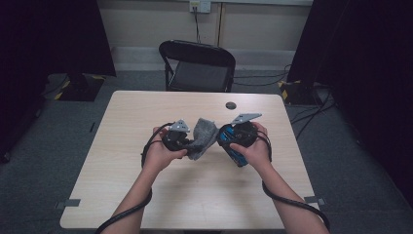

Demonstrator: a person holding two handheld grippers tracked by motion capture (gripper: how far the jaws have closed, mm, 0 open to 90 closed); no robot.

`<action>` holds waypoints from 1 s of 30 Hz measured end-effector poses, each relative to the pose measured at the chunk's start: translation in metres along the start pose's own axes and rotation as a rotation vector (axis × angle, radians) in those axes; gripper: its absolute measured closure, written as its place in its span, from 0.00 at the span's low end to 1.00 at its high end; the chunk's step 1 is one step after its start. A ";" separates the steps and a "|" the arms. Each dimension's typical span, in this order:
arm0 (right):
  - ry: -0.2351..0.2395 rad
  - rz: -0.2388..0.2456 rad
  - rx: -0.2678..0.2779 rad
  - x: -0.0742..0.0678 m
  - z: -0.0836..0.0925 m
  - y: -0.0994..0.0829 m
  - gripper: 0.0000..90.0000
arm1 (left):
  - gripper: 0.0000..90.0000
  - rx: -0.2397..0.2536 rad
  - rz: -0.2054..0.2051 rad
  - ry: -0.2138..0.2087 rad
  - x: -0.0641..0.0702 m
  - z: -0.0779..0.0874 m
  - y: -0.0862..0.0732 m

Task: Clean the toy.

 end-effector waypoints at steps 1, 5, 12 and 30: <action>0.002 -0.001 0.002 0.000 0.001 0.000 0.28 | 0.80 -0.004 -0.005 0.008 -0.001 0.000 -0.001; 0.008 -0.004 0.012 0.000 0.003 0.002 0.28 | 0.80 -0.003 0.013 0.064 -0.010 0.004 -0.003; 0.018 0.002 0.016 -0.004 0.005 0.001 0.29 | 0.80 0.007 0.045 0.175 -0.029 0.013 -0.003; 0.038 0.021 0.033 -0.013 0.009 0.009 0.29 | 0.80 0.011 0.055 0.240 -0.035 0.002 0.000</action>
Point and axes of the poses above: each handheld gripper's, and its own axes: z roughly backward along the jaws, y roughly out of its top, x roughly to its right, the point moved 8 cm from there along -z, roughly forward along the jaws, and after that the axes turned 4 degrees about -y, right-handed, at the moved point
